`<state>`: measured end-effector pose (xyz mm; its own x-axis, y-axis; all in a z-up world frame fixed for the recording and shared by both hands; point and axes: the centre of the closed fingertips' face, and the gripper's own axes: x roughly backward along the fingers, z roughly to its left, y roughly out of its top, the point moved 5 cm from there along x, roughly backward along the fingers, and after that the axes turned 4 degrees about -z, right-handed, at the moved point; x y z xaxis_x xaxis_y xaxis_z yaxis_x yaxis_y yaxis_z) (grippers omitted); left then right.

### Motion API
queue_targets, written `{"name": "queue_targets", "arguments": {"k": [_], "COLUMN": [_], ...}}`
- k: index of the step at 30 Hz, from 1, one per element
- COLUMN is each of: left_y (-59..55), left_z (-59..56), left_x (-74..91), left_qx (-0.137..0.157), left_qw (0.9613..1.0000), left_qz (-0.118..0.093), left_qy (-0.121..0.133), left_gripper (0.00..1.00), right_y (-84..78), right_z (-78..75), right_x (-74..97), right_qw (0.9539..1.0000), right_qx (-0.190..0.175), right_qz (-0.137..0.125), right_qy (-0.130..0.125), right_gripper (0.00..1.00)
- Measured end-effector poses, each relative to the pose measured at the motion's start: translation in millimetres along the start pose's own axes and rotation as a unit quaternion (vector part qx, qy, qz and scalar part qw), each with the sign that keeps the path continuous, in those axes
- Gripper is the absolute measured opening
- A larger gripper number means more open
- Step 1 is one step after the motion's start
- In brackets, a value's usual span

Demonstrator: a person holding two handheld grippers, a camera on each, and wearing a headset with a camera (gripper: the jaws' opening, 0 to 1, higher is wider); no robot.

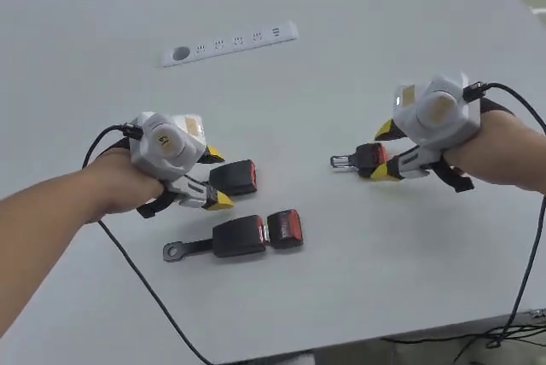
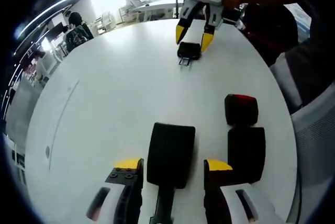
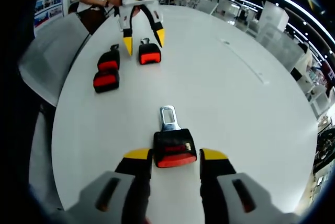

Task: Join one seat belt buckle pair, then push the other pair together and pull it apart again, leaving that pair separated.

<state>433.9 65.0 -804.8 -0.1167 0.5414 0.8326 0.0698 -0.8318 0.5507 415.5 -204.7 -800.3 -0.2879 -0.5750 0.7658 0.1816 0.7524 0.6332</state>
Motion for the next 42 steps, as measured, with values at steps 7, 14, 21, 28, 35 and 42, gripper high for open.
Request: {"name": "queue_targets", "arguments": {"k": [7, 14, 21, 28, 35, 42], "left_y": [7.0, 9.4, 8.9, 8.1, 8.5, 7.6], "left_z": [-3.6, -1.2, -0.8, -0.8, -2.9, -3.4], "left_x": [-5.2, -5.4, -5.5, -5.2, -4.7, -4.4], "left_qx": [-0.013, -0.015, -0.025, -0.020, -0.014, -0.004], "left_qw": [0.9996, 0.9996, 0.9993, 0.9995, 0.9996, 0.9998], "left_qz": [0.020, 0.017, 0.017, 0.016, 0.021, 0.019], "left_qy": [-0.012, -0.018, -0.021, -0.019, -0.014, -0.010], "left_gripper": [0.43, 0.39, 0.38, 0.37, 0.36, 0.36], "right_y": [4.1, 6.6, 8.3, 5.2, 4.4, 4.2], "right_z": [2.3, 2.4, 2.3, 1.2, 2.5, 1.5], "right_x": [-1.1, -6.7, -7.0, -7.2, -8.4, -8.7], "right_qw": [0.9997, 0.9987, 0.9981, 0.9986, 0.9975, 0.9978], "right_qx": [0.020, 0.047, 0.057, 0.048, 0.066, 0.062], "right_qz": [-0.004, 0.010, 0.017, 0.010, 0.020, 0.021], "right_qy": [0.011, 0.018, 0.017, 0.017, 0.014, 0.015], "right_gripper": [0.35, 0.35, 0.33, 0.33, 0.33, 0.33]}}
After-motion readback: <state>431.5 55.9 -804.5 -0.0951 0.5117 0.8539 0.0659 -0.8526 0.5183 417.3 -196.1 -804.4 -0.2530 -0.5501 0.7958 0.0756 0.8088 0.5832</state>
